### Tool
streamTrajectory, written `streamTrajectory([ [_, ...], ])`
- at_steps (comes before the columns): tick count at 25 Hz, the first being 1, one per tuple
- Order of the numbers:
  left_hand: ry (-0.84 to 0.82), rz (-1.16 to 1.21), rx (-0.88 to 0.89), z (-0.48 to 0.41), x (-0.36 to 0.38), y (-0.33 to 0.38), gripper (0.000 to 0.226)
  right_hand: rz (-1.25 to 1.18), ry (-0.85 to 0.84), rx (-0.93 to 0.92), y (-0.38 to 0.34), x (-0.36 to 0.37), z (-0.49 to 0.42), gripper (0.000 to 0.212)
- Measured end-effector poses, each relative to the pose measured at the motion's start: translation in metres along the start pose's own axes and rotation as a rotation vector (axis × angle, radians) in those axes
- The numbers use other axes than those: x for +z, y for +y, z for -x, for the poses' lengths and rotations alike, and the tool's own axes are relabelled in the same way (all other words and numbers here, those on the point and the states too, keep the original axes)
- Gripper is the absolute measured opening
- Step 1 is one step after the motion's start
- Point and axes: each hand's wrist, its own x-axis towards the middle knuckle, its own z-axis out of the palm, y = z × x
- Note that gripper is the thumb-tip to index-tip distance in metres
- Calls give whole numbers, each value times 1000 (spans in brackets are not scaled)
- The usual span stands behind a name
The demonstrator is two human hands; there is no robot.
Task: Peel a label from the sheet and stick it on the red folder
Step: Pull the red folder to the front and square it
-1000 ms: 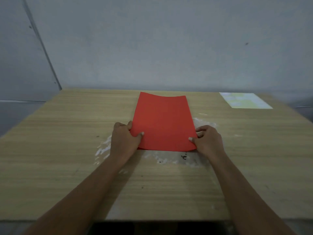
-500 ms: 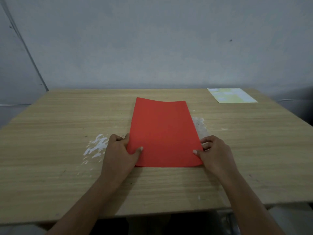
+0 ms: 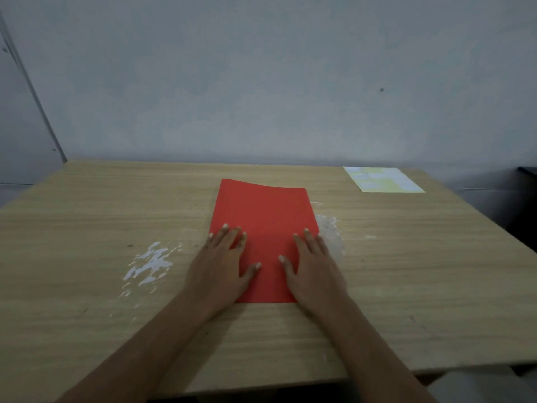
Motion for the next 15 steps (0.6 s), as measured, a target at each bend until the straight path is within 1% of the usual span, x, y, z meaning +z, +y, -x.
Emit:
streamTrajectory([
  [3,-12,-50,28,0,8,-2,79,38,-40,-17,5,8,1,72],
  [7,1,-49,17,-1,10,-2,84,31,-17,-38,8,7,0,72],
  [10,-36,-41,-13,-3,7,-1,87,22,1,-57,11,7,-2,71],
  [15,-54,-33,-25,-10,3,1,94,-12,42,-82,18,4,-11,63],
])
